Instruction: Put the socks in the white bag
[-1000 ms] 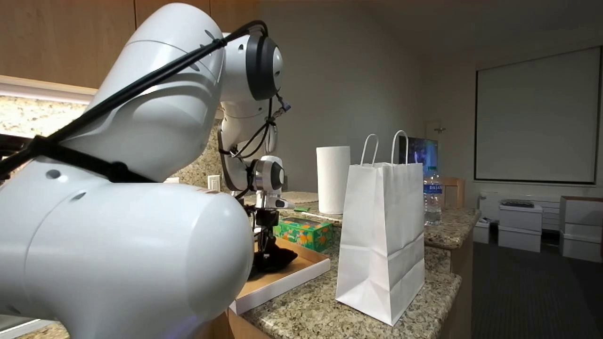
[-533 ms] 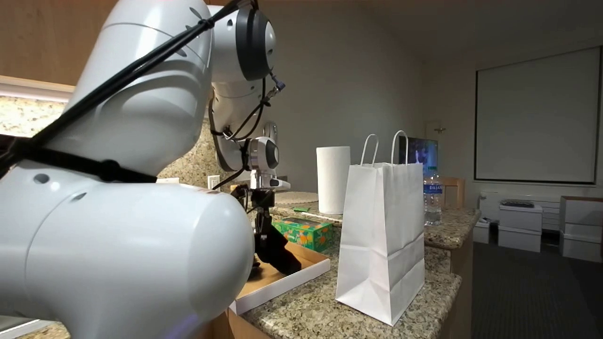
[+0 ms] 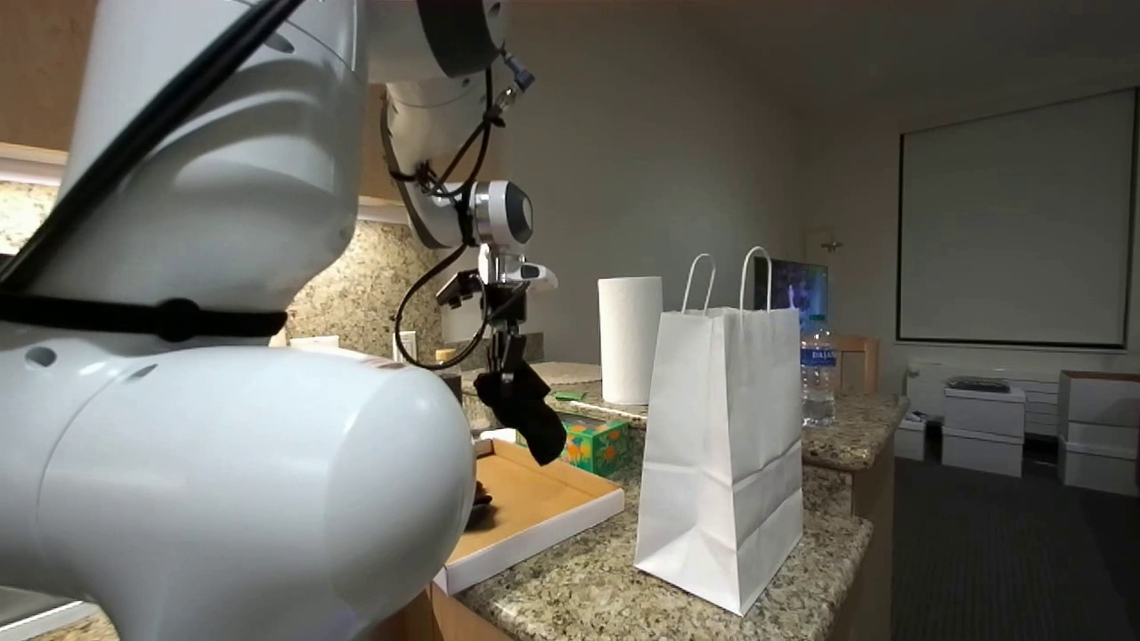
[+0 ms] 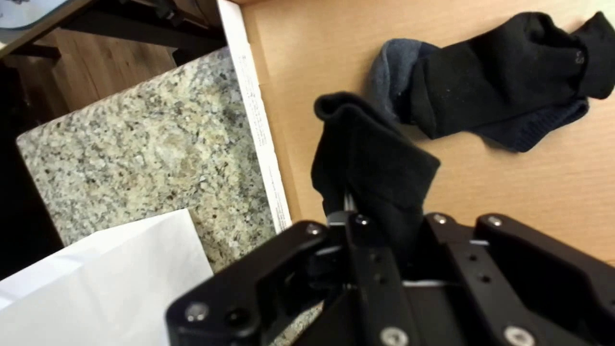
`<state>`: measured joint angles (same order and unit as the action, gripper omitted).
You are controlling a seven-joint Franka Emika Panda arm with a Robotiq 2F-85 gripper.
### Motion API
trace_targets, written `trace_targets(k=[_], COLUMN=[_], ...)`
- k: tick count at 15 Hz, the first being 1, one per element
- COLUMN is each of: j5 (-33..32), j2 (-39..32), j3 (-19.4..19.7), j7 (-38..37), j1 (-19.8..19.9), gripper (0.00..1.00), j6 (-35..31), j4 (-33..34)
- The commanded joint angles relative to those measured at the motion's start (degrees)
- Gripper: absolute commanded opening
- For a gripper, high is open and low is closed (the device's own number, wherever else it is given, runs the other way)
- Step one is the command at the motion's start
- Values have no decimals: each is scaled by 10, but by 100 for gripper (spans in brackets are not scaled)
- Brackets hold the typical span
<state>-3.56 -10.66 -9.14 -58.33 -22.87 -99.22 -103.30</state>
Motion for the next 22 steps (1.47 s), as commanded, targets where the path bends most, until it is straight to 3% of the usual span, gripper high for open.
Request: trace_targets(k=[1, 6, 11, 12, 19, 22], j5=[11, -7, 17, 3, 3, 15], j2=[56, 101, 108, 110, 104, 101], j3=[-13, 6, 33, 25, 22, 34], j7=[119, 265, 402, 362, 367, 352], j1=[40, 92, 143, 139, 141, 154], gripper=[9, 9, 8, 7, 8, 8], j6=[101, 227, 212, 222, 222, 230], j4=[31, 120, 174, 168, 173, 219])
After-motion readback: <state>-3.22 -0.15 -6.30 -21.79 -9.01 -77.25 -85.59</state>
